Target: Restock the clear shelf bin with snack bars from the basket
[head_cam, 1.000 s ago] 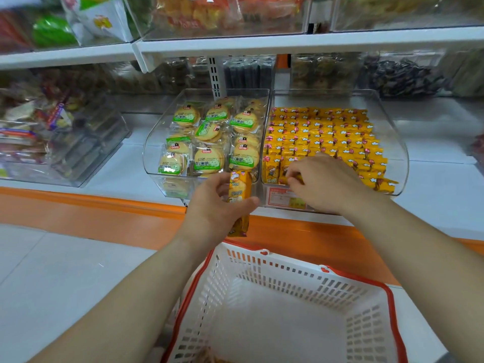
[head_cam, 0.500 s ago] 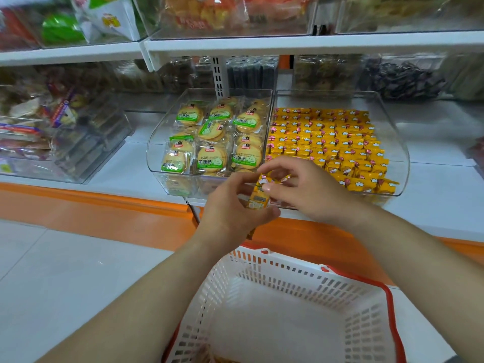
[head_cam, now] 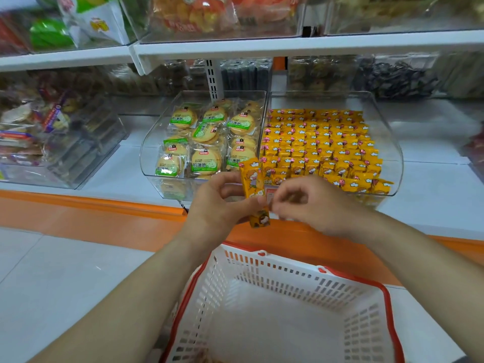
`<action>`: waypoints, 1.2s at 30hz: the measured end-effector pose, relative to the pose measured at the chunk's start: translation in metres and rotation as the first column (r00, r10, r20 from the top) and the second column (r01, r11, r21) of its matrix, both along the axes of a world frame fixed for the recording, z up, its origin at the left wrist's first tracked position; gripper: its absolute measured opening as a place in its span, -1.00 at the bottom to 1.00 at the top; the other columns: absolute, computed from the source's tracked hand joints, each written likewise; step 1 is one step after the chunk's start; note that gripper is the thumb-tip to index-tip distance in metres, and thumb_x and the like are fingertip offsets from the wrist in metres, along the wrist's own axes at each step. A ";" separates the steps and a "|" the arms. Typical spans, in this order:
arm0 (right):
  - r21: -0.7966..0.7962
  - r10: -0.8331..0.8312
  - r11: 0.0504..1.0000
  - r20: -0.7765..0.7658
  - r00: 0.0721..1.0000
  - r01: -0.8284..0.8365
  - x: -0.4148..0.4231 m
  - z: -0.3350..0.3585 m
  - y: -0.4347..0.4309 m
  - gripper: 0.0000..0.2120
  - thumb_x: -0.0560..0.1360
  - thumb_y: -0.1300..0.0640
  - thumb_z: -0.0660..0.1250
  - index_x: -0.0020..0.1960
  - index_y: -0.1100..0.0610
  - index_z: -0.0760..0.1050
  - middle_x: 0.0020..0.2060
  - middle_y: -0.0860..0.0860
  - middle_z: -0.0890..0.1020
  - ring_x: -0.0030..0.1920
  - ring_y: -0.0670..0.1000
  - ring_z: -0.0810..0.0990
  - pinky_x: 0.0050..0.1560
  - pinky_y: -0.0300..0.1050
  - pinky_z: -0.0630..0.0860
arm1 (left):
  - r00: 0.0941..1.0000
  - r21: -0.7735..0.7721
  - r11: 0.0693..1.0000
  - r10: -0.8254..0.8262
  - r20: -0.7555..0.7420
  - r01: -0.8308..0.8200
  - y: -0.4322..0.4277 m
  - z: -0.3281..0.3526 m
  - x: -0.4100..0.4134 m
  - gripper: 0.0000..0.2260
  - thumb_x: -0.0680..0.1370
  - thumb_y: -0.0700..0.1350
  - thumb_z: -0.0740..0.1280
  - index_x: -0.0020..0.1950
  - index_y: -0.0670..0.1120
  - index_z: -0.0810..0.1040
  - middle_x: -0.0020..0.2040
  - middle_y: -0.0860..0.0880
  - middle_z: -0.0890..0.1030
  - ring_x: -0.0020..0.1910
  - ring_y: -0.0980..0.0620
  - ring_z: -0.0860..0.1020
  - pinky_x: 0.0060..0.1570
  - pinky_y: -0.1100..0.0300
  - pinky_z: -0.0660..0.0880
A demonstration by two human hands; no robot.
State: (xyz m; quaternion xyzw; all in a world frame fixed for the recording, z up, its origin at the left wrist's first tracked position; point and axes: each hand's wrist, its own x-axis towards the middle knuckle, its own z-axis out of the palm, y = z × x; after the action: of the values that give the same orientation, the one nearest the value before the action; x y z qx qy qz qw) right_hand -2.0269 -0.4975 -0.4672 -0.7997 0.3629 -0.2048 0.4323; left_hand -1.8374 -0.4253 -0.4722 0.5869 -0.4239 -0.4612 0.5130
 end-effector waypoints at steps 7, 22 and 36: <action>0.037 -0.092 0.996 0.196 0.976 0.086 0.010 0.012 -0.010 -0.75 0.56 0.09 0.39 0.21 -0.12 0.53 0.05 -0.09 0.59 -0.07 -0.02 0.68 -0.10 -0.09 0.68 | 0.980 -0.069 0.997 -0.014 0.198 0.029 -0.010 -0.008 -0.011 -0.67 0.44 -0.14 0.58 0.10 0.16 0.62 0.00 -0.03 0.74 -0.02 -0.02 0.72 -0.03 0.04 0.69; 0.092 -0.567 0.817 0.307 0.764 0.569 0.006 -0.007 -0.051 -0.75 0.49 0.10 0.50 0.12 0.09 0.54 -0.08 -0.02 0.66 -0.19 -0.03 0.72 -0.09 -0.09 0.66 | 0.390 -0.161 0.986 0.163 0.906 -0.038 -0.042 -0.039 -0.003 -0.61 0.50 0.22 0.45 0.20 0.01 0.66 0.15 0.02 0.69 0.17 -0.08 0.54 0.22 0.02 0.38; -0.601 -0.321 0.799 -0.447 0.835 -0.014 0.025 -0.023 -0.035 -0.58 0.56 -0.23 0.23 0.38 -0.14 0.48 0.26 -0.04 0.53 0.28 0.10 0.40 0.20 0.09 0.41 | 0.356 -0.159 0.987 0.156 0.921 -0.021 -0.040 -0.038 -0.003 -0.61 0.53 0.22 0.43 0.24 0.02 0.65 0.18 0.01 0.68 0.20 -0.09 0.53 0.28 0.02 0.37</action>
State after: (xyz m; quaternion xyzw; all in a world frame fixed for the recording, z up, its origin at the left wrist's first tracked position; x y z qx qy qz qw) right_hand -2.0016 -0.5321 -0.4904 -0.8835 0.4533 -0.1137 0.0313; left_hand -1.8406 -0.4652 -0.5101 0.7349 -0.6336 0.0058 0.2417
